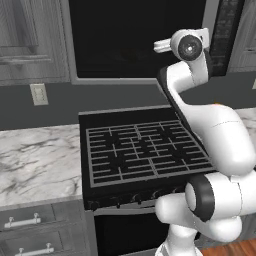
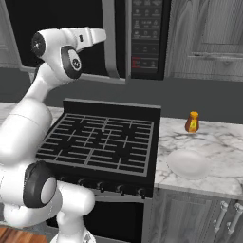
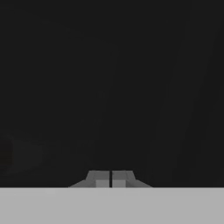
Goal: Pick the sweet potato from the counter and place it in the microwave. Then turn on the microwave.
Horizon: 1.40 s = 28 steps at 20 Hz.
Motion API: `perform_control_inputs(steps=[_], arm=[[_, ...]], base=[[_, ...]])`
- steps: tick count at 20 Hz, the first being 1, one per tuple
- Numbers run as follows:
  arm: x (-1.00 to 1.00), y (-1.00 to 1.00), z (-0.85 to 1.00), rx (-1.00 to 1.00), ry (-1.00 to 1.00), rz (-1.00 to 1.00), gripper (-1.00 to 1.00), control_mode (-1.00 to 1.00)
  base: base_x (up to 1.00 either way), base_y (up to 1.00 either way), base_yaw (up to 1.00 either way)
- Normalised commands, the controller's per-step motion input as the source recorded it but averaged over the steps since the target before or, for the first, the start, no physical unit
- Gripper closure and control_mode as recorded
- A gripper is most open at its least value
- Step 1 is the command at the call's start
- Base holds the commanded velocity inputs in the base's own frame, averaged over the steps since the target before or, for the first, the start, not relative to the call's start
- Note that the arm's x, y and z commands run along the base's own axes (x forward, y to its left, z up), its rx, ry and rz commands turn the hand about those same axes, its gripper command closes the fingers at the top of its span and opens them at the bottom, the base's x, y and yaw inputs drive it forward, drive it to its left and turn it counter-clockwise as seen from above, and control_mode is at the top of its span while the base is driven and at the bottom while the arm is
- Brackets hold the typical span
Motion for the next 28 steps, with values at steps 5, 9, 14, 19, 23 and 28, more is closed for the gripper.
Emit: perform_control_inputs(steps=[5,9,14,19,23,28], arm=[[0.2,-0.13,0.06,0.0,0.05,0.1,1.0,-1.0],[0.2,-0.12,0.01,0.0,0.05,0.1,1.0,-1.0],[0.22,-0.13,0.0,0.0,0.06,0.1,1.0,-1.0],[0.24,-0.12,0.0,0.0,0.06,0.1,1.0,-1.0],[0.25,-0.1,0.0,0.0,0.04,0.1,1.0,-1.0],[0.21,-0.09,0.0,0.0,0.01,0.09,1.0,-1.0]], base=[[0.0,0.0,0.0],[0.0,0.0,0.0],[0.0,0.0,0.0],[0.0,0.0,0.0],[0.0,0.0,0.0],[0.0,0.0,0.0]])
